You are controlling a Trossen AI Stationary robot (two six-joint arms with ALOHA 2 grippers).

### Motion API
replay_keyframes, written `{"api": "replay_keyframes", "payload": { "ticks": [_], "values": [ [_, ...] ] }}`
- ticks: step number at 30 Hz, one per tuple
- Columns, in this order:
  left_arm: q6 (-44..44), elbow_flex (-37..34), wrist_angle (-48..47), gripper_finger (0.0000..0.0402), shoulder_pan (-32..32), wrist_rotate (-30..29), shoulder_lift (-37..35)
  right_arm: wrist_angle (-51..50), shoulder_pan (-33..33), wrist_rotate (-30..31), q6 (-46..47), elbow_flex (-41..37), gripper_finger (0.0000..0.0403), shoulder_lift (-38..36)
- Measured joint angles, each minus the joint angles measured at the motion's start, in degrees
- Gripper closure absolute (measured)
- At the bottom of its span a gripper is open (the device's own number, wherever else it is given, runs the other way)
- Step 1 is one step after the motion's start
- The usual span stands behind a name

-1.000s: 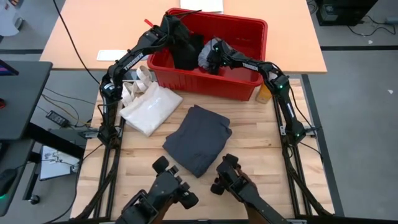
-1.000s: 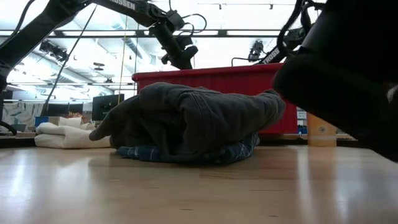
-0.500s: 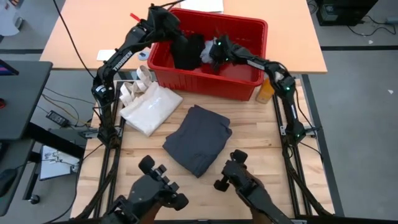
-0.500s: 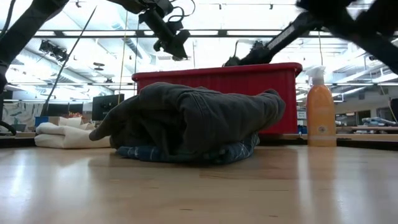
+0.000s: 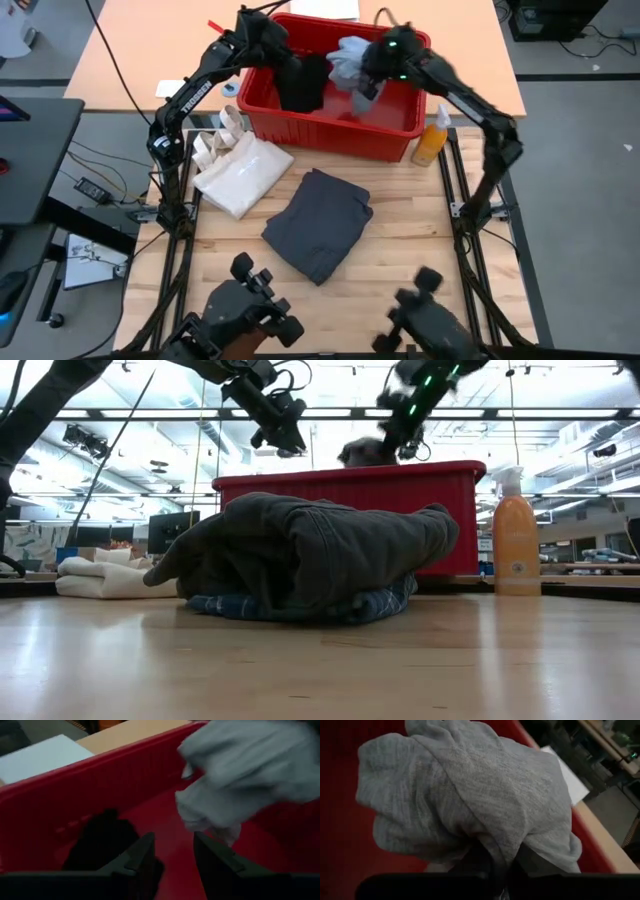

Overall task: Fold Laundry from Bin
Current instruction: Remove the light gray t-shirt from the red organizer bin

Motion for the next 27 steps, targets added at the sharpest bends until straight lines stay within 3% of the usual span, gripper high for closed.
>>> {"api": "replay_keyframes", "payload": {
  "ticks": [12, 18, 22, 27],
  "values": [
    [-11.6, 0.0, 1.4, 0.0263, -2.8, 14.1, -0.3, -9.2, 3.1, -26.8, 13.6, 0.2, 0.0372, -18.1],
    [-2.1, 0.0, -6.7, 0.0263, -7.6, 13.5, -0.8, -17.2, 6.3, -38.6, 23.3, 0.2, 0.0372, -22.8],
    [6.5, 0.0, -11.5, 0.0262, -10.4, 10.6, -0.8, -26.9, 11.5, -38.2, 28.5, 0.2, 0.0372, -24.2],
    [12.3, 0.0, -14.7, 0.0262, -12.1, 11.0, -0.8, -38.0, 19.5, -37.2, 36.7, 0.1, 0.0364, -24.1]
  ]
}}
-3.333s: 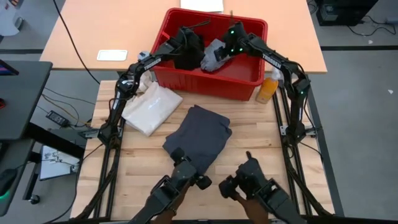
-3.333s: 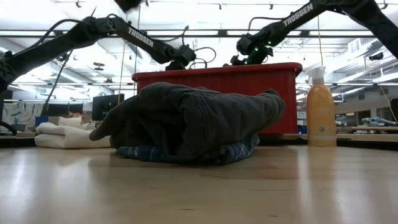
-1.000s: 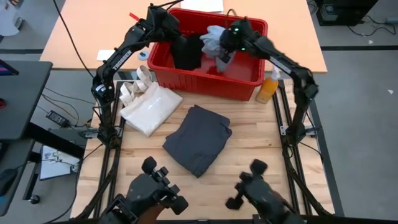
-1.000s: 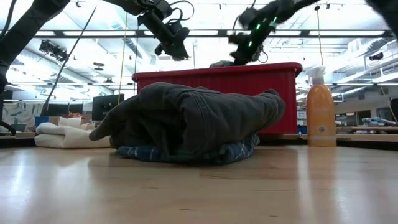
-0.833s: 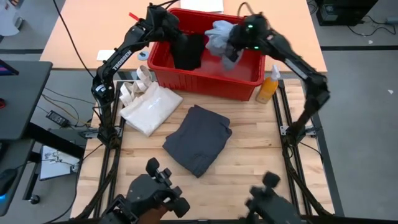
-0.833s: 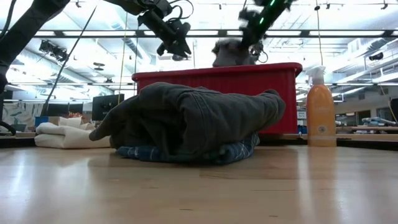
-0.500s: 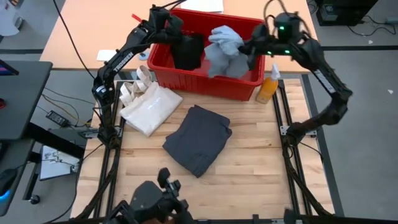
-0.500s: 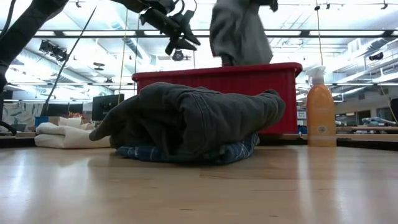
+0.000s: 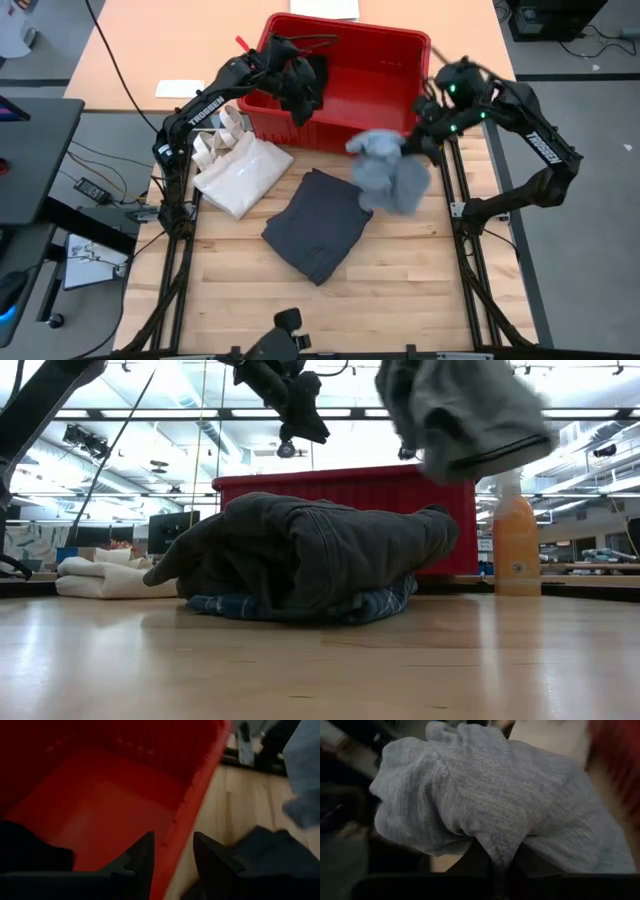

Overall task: Fold Laundry from Bin
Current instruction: Remove the light gray t-shirt from the red organizer bin

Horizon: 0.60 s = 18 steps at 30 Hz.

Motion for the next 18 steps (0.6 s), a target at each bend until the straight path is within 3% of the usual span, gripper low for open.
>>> {"api": "replay_keyframes", "payload": {
  "ticks": [7, 14, 18],
  "values": [
    [4.4, 0.0, -5.9, 0.0262, -1.4, 0.7, 0.0, -6.2, 7.4, 11.4, 8.1, -2.5, 0.0362, 1.1],
    [6.7, -0.2, -4.9, 0.0263, -4.3, 13.8, -0.5, -5.2, 9.4, 4.1, 9.4, -20.0, 0.0361, 0.3],
    [6.6, -5.1, -0.3, 0.0263, -6.8, 14.2, -1.0, 0.5, 9.8, 5.5, 11.7, -31.4, 0.0359, -2.1]
  ]
}}
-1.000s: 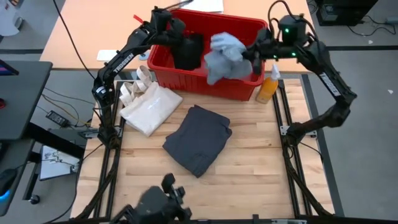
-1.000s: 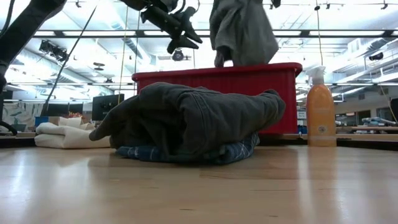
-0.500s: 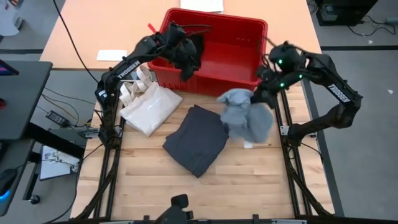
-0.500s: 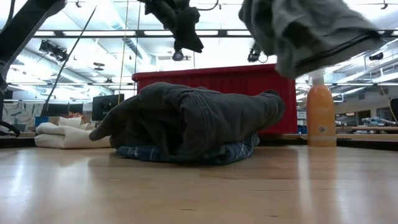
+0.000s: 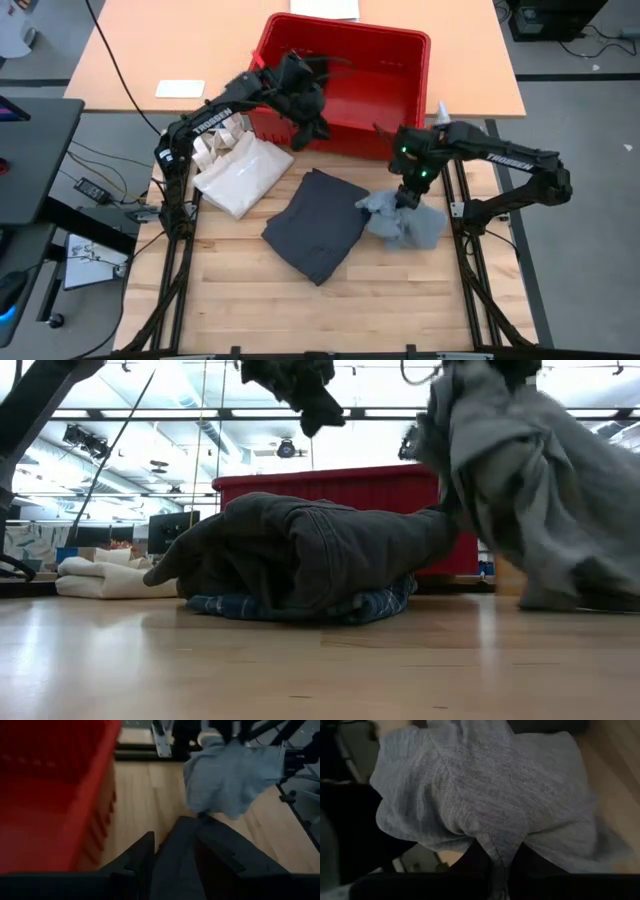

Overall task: Fold Laundry from Bin
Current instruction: Remove the light gray t-shirt from the red organizer bin

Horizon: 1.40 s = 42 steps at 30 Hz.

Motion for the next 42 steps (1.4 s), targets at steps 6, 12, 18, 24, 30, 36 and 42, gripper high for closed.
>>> {"api": "replay_keyframes", "payload": {
  "ticks": [6, 12, 18, 24, 30, 36, 42],
  "values": [
    [-3.5, -19.0, 10.7, 0.0263, -4.0, 1.1, -5.7, 6.6, -0.1, 9.4, 4.3, -10.6, 0.0324, -1.4],
    [-11.4, -38.7, 20.0, 0.0263, -6.4, 1.2, -13.7, 11.1, -1.3, 15.1, 4.2, -11.6, 0.0251, -0.9],
    [-18.3, -50.9, 26.4, 0.0263, -6.8, -0.1, -22.6, 12.8, -3.1, 8.2, 0.4, -11.6, 0.0194, -0.9],
    [-24.0, -58.2, 34.5, 0.0263, -6.8, -5.2, -28.8, 24.8, -6.8, 6.2, -8.5, -11.6, 0.0180, -0.7],
    [-25.9, -59.3, 35.4, 0.0263, -6.7, -6.1, -30.2, 36.5, -10.4, 8.1, -23.9, -11.6, 0.0192, 0.4],
    [-28.9, -59.3, 35.4, 0.0263, -6.7, -6.3, -30.2, 37.8, -17.1, 13.1, -31.5, -11.6, 0.0195, 2.3],
    [-29.9, -59.3, 35.3, 0.0263, -6.7, -6.3, -30.2, 42.4, -26.4, 14.4, -29.9, -11.6, 0.0195, 2.6]
  ]
}}
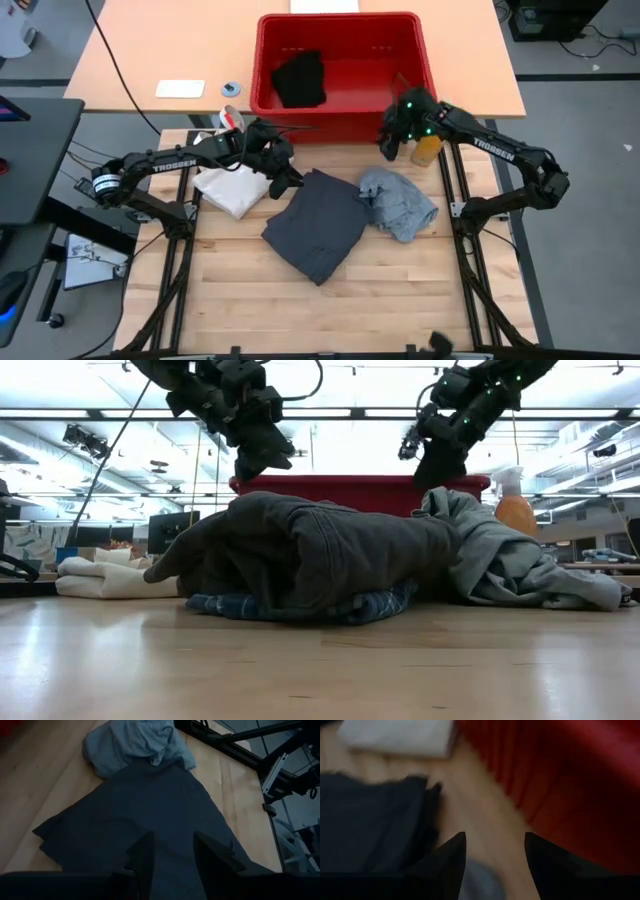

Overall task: Fold Laundry from Bin
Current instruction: Remove the light gray t-shirt from the red organizer bin, then fold the light gray t-shirt

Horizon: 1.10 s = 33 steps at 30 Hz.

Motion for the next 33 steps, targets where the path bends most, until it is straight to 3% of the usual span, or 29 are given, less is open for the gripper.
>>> {"api": "replay_keyframes", "payload": {
  "ticks": [2, 4, 8, 13, 20, 33],
  "values": [
    [0.1, 0.0, 0.1, 0.0263, 0.0, -0.1, 0.0, 2.2, -2.2, -1.1, 2.1, 0.0, 0.0195, 0.0],
    [0.2, 0.0, 0.1, 0.0263, 0.0, -0.1, 0.0, 5.6, -3.4, -6.0, 3.8, 0.0, 0.0195, -0.2],
    [0.2, 0.0, 0.0, 0.0263, 0.0, -0.1, 0.0, 6.7, -1.2, -9.9, 9.0, 0.0, 0.0197, -1.1],
    [0.1, 0.0, -0.3, 0.0263, 0.0, -0.2, 0.6, 5.2, 5.7, -8.9, 14.6, 0.0, 0.0198, -1.3],
    [-3.2, 0.0, 0.0, 0.0263, -0.4, -0.2, 0.6, 3.9, 17.3, 0.0, 24.3, 0.0, 0.0198, -1.2],
    [-4.9, 0.1, 0.6, 0.0263, -7.4, -0.5, 2.8, -13.2, 22.8, -1.2, 46.0, 0.0, 0.0197, -2.3]
  ]
}}
